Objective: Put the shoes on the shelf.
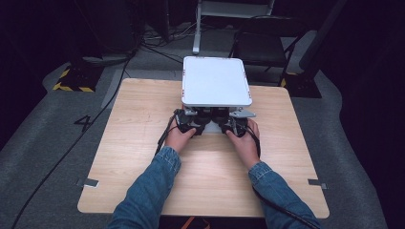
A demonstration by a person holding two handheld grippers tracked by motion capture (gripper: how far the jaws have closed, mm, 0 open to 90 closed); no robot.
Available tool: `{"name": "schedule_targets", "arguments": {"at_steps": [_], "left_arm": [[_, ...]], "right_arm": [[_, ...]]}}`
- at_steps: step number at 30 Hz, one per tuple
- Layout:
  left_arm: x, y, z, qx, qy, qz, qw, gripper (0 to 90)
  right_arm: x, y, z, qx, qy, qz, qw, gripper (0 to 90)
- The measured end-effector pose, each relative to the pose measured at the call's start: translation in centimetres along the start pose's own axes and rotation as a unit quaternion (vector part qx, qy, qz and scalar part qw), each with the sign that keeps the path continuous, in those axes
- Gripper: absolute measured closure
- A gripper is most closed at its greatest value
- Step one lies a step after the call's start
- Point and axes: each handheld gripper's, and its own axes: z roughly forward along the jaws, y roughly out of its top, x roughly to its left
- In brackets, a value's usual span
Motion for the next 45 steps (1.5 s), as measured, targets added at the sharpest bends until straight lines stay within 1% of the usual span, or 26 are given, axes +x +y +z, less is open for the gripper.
{"name": "schedule_targets", "arguments": {"at_steps": [2, 4, 5, 7, 9, 11, 14, 16, 17, 19, 21, 22, 23, 25, 26, 29, 31, 34, 35, 37, 38, 39, 40, 42, 43, 45], "left_arm": [[-0.9, -1.0, -0.9, -0.009, 0.002, -0.004, 0.9999, 28.1], [-1.7, -1.7, -2.0, -0.023, -0.003, -0.006, 0.9997, 27.4], [-2.2, -1.8, -2.5, -0.029, -0.004, -0.002, 0.9996, 27.4], [-3.1, -1.9, -4.0, -0.041, -0.004, 0.011, 0.9991, 27.3], [-4.1, -1.7, -5.7, -0.058, -0.009, 0.011, 0.9982, 26.8], [-4.9, -1.4, -7.3, -0.071, -0.009, 0.017, 0.9973, 26.3], [-6.2, -1.1, -10.5, -0.088, -0.007, 0.032, 0.9956, 23.9], [-6.4, -1.2, -12.0, -0.089, -0.01, 0.029, 0.9956, 22.4], [-6.3, -1.4, -12.9, -0.088, -0.012, 0.019, 0.9958, 22.0], [-5.9, -1.8, -14.2, -0.088, -0.013, 0.007, 0.996, 21.5], [-5.4, -2.2, -15.4, -0.08, -0.007, 0.004, 0.9968, 21.1], [-5.2, -2.4, -15.9, -0.073, -0.003, 0.006, 0.9973, 20.5], [-4.9, -2.6, -16.5, -0.061, -0.001, 0.017, 0.998, 19.8], [-4.3, -3.1, -17.8, -0.045, 0.0, 0.027, 0.9986, 21.1], [-4.0, -3.4, -18.4, -0.043, 0.005, 0.026, 0.9987, 21.5], [-3.0, -4.5, -19.8, -0.02, 0.024, 0.025, 0.9992, 18.7], [-2.2, -5.2, -20.2, -0.012, 0.031, 0.013, 0.9994, 18.1], [-0.4, -6.0, -21.1, 0.016, 0.042, 0.012, 0.9989, 17.4], [0.0, -6.2, -21.3, 0.018, 0.047, 0.011, 0.9987, 17.3], [1.1, -6.7, -21.7, 0.025, 0.051, -0.006, 0.9983, 16.9], [1.5, -7.0, -21.8, 0.026, 0.05, -0.019, 0.9983, 16.8], [1.9, -7.3, -21.8, 0.026, 0.049, -0.023, 0.9982, 16.7], [2.2, -7.6, -21.8, 0.028, 0.05, -0.033, 0.9978, 16.6], [3.0, -8.4, -21.4, 0.045, 0.053, -0.044, 0.9966, 16.6], [3.3, -8.8, -21.2, 0.056, 0.056, -0.048, 0.9957, 16.4], [3.9, -9.4, -20.8, 0.072, 0.061, -0.05, 0.9943, 16.4]], "right_arm": [[0.4, -0.3, -0.9, -0.004, 0.005, 0.006, 1.0, 42.8], [0.7, -0.4, -2.0, -0.016, 0.015, 0.014, 0.9997, 41.6], [0.8, -0.4, -2.7, -0.019, 0.018, 0.017, 0.9995, 41.1], [0.9, -0.2, -4.1, -0.026, 0.022, 0.018, 0.9993, 40.1], [1.0, 0.1, -5.5, -0.036, 0.025, 0.017, 0.9989, 39.0], [1.0, 0.5, -7.0, -0.044, 0.026, 0.017, 0.9985, 38.5], [1.0, 1.0, -9.1, -0.054, 0.04, 0.025, 0.9974, 36.9], [0.9, 1.3, -10.7, -0.059, 0.047, 0.023, 0.9969, 34.7], [0.9, 1.3, -11.2, -0.06, 0.048, 0.024, 0.9967, 34.6], [0.6, 1.3, -12.7, -0.065, 0.051, 0.024, 0.9964, 33.2], [0.1, 1.0, -14.0, -0.066, 0.058, 0.031, 0.9957, 32.7], [-0.2, 1.0, -14.7, -0.064, 0.065, 0.042, 0.995, 32.8], [-0.6, 1.1, -15.3, -0.062, 0.074, 0.046, 0.9943, 32.6], [-1.4, 1.4, -16.8, -0.059, 0.084, 0.043, 0.9937, 30.6], [-1.9, 1.5, -17.6, -0.063, 0.079, 0.048, 0.9937, 30.4], [-3.6, 1.2, -19.6, -0.082, 0.06, 0.061, 0.9929, 30.4], [-4.7, 0.8, -20.5, -0.078, 0.053, 0.075, 0.9927, 30.4], [-6.1, 0.2, -21.6, -0.063, 0.058, 0.081, 0.9931, 30.1], [-6.4, -0.1, -22.0, -0.053, 0.06, 0.077, 0.9939, 28.8], [-7.0, -0.7, -22.3, -0.027, 0.061, 0.061, 0.9959, 23.7], [-7.3, -1.0, -22.4, -0.017, 0.061, 0.059, 0.9962, 20.8], [-7.5, -1.4, -22.4, -0.007, 0.064, 0.057, 0.9963, 18.8], [-7.6, -1.7, -22.4, -0.002, 0.066, 0.056, 0.9962, 17.9], [-8.0, -2.4, -22.3, 0.018, 0.067, 0.044, 0.9966, 17.9], [-8.0, -2.7, -22.4, 0.023, 0.068, 0.031, 0.9969, 17.9], [-8.0, -3.0, -22.3, 0.03, 0.075, 0.022, 0.9965, 17.9]]}}
